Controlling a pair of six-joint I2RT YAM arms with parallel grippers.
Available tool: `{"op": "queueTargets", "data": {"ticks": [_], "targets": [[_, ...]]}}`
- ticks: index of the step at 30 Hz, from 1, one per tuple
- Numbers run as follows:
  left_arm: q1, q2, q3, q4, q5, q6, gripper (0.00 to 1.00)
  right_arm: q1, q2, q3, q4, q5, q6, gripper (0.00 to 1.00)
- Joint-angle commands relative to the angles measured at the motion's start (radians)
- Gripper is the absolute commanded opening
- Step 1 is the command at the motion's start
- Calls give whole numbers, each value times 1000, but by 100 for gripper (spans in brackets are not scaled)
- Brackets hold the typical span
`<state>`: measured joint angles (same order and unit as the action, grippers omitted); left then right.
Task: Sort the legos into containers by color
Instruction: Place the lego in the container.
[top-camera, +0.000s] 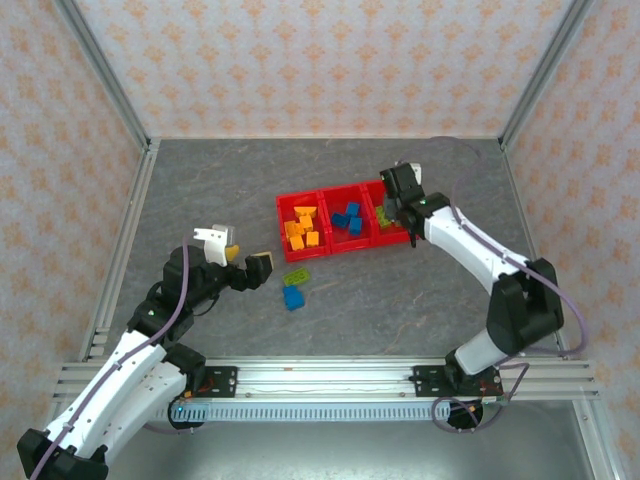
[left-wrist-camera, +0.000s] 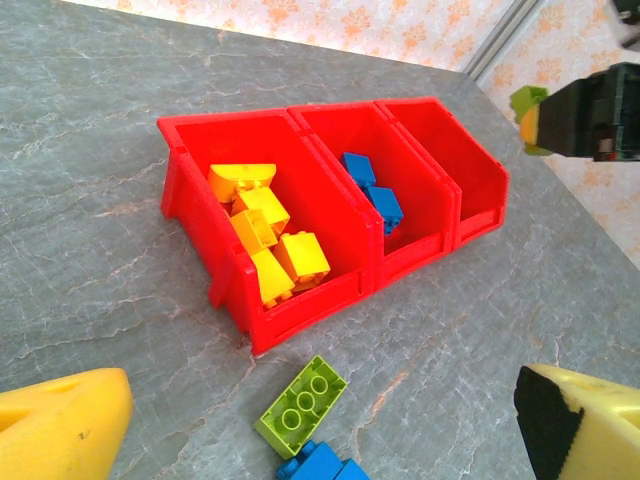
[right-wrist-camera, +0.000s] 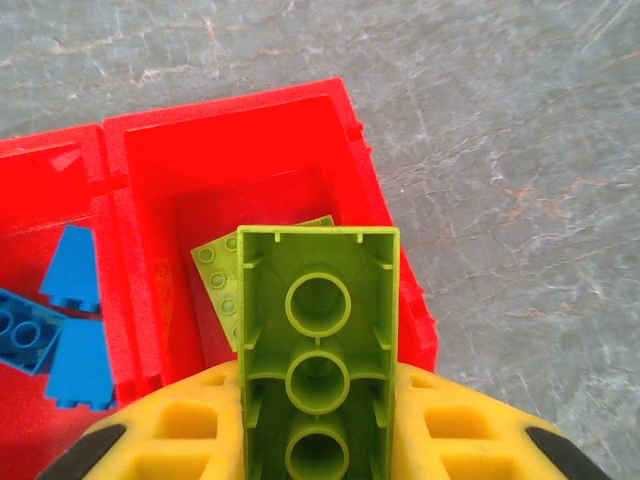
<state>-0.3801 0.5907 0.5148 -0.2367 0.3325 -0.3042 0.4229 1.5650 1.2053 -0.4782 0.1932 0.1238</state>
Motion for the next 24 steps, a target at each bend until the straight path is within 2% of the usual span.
{"op": "queueTargets", "data": {"ticks": [1,6,11,17,24], "targets": [[-8,-13,-1,4,4,19,99,-41,85,67,23,-87,-76,26],[-8,-14,-1,2,1,17,99,-64,255,189,2,-82,-125,24],[-8,-14,-1,3,1,18,99,-65,350,259,-8,-70,-139,25],[-8,-4,-1,4,4,17,99,-64,388,269,-10,-43,-127,41],[-8,7,0,4,2,17,99,-65,348,258,-24,-47,-93,48]]}}
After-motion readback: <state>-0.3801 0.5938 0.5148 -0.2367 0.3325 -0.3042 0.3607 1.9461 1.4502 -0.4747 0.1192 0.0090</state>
